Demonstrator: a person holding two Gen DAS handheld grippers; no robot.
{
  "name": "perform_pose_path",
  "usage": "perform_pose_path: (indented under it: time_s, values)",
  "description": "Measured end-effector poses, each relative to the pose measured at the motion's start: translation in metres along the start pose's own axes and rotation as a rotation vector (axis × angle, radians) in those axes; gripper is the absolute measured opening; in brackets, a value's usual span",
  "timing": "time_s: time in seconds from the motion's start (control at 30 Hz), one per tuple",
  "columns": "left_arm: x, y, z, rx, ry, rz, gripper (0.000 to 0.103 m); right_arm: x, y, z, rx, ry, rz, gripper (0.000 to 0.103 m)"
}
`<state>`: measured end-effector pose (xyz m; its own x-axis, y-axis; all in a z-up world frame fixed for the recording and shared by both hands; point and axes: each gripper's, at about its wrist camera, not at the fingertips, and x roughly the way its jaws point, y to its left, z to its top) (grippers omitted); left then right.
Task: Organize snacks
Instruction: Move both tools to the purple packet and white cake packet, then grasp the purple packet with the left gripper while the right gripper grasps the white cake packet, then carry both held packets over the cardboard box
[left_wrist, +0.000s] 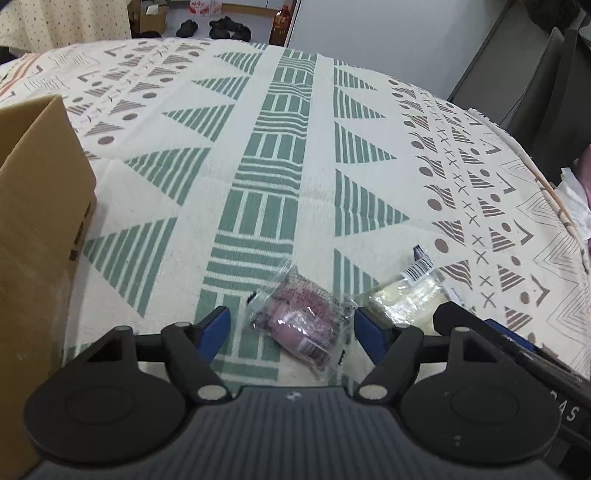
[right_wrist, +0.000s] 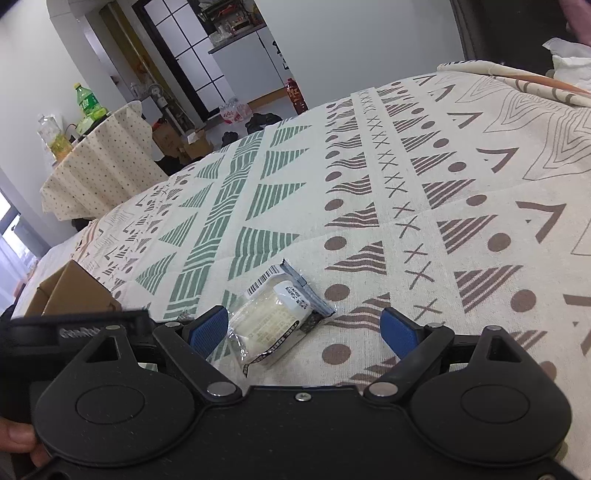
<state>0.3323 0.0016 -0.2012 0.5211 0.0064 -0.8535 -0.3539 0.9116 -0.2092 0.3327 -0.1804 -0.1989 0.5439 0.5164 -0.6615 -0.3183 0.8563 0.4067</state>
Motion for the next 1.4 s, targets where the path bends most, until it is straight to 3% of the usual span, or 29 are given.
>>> perform_pose_path:
  time_s: [0.37, 0.57, 0.7, 0.83, 1.0, 1.4]
  values:
    - [-0.01, 0.0, 0.0, 0.025, -0.069, -0.012, 0.037, 0.02, 0.009, 0.0, -0.041, -0.011, -0.01, 0.089]
    - [-0.019, 0.016, 0.0, -0.024, -0.082, 0.009, 0.035, 0.029, 0.018, 0.002, -0.079, -0.012, 0.001, 0.089]
    - [-0.024, 0.028, -0.003, -0.07, -0.065, 0.013, 0.035, 0.036, 0.028, -0.002, -0.134, 0.008, -0.038, 0.09]
    - [-0.033, 0.032, -0.005, -0.082, -0.07, 0.019, 0.035, 0.032, 0.042, -0.007, -0.225, 0.055, -0.088, 0.068]
    - [-0.045, 0.037, -0.009, -0.101, -0.081, 0.01, 0.035, 0.017, 0.046, -0.008, -0.197, 0.094, -0.104, 0.058]
    - [-0.116, 0.051, -0.002, -0.117, -0.216, -0.044, 0.035, -0.039, 0.076, -0.007, -0.068, 0.01, -0.068, 0.058]
